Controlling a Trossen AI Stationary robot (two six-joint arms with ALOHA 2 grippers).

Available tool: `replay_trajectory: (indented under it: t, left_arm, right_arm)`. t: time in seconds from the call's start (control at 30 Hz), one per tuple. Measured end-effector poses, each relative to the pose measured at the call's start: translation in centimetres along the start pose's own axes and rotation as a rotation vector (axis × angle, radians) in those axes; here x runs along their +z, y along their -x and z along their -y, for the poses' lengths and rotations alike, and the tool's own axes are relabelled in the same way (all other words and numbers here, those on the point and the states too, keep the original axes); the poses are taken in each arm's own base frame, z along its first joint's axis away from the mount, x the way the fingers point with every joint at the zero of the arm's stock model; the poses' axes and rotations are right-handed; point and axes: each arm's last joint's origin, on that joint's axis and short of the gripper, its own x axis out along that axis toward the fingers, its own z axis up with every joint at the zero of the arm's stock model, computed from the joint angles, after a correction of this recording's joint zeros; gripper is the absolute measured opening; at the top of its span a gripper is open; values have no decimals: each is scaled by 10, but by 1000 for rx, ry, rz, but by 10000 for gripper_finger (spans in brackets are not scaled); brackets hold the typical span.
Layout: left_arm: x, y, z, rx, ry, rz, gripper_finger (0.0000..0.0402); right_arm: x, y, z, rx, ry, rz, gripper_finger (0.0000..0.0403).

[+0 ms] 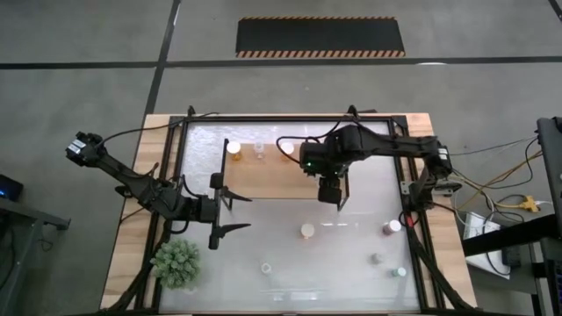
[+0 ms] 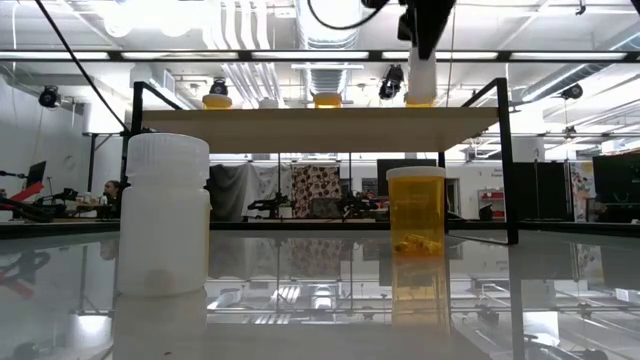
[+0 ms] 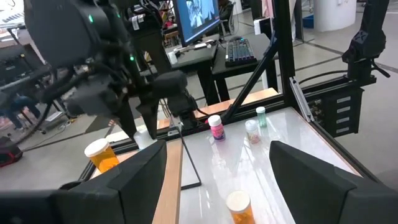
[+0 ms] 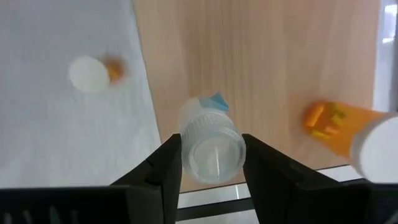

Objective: Pick and place medicine bottles onto shelf by color
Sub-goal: Put the right white pill bottle on the shelf, then put the white pill bottle on the shelf

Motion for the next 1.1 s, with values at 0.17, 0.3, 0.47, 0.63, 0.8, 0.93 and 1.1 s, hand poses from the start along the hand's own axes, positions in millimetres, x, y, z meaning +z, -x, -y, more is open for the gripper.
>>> replay_trajectory:
  t: [0.17, 0.3, 0.47, 0.63, 0.8, 0.93, 1.1]
  left_arm:
    - [0, 0, 0, 0, -1, 0, 267]
    - [0, 0, 0, 0, -2, 0, 267]
    - [0, 0, 0, 0, -3, 0, 267]
    - [0, 0, 0, 0, -3, 1, 267]
    - [0, 0, 0, 0, -3, 1, 267]
    - [0, 0, 0, 0, -3, 0, 267]
    - [0, 0, 0, 0, 5, 0, 267]
  right_arm:
    - [-3, -16, 0, -8, 0, -66, 137]
    - [-6, -21, 0, -12, -6, -87, 137]
    - [-8, -23, 1, -21, -19, -96, 140]
    - [-8, -24, 1, -22, -21, -105, 172]
    - [-8, -23, 1, -22, -30, -101, 211]
    - [-9, -14, 1, -17, -42, -64, 233]
    - [-22, 7, 0, -57, -72, 19, 245]
